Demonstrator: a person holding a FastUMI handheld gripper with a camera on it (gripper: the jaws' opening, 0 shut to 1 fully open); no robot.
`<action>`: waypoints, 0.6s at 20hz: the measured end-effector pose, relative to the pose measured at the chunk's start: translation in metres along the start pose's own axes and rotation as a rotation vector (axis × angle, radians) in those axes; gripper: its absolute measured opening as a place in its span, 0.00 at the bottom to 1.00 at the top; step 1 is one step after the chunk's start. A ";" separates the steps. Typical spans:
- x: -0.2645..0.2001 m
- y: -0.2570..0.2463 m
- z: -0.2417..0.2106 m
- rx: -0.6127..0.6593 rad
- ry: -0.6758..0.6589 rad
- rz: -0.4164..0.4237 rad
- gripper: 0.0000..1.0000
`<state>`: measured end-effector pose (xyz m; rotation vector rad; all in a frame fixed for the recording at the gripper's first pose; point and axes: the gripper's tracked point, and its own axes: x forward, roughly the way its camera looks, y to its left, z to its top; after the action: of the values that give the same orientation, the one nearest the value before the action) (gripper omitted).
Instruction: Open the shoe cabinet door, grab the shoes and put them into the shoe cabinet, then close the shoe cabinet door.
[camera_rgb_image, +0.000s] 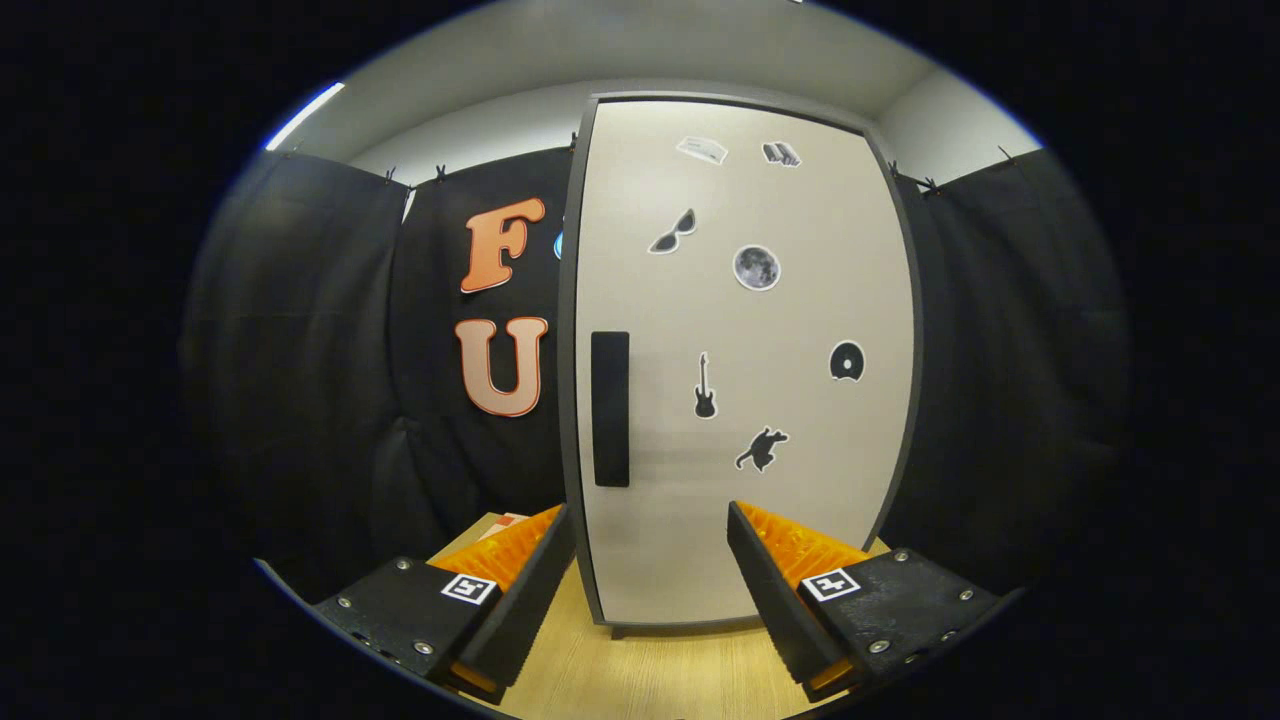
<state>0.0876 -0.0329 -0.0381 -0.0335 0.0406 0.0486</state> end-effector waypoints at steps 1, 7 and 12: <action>-0.013 -0.003 0.002 -0.005 -0.002 -0.009 0.95; -0.074 -0.025 0.018 0.008 -0.026 -0.060 0.95; -0.110 -0.046 0.023 0.012 -0.029 -0.103 0.95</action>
<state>-0.0195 -0.0831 -0.0093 -0.0232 0.0100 -0.0546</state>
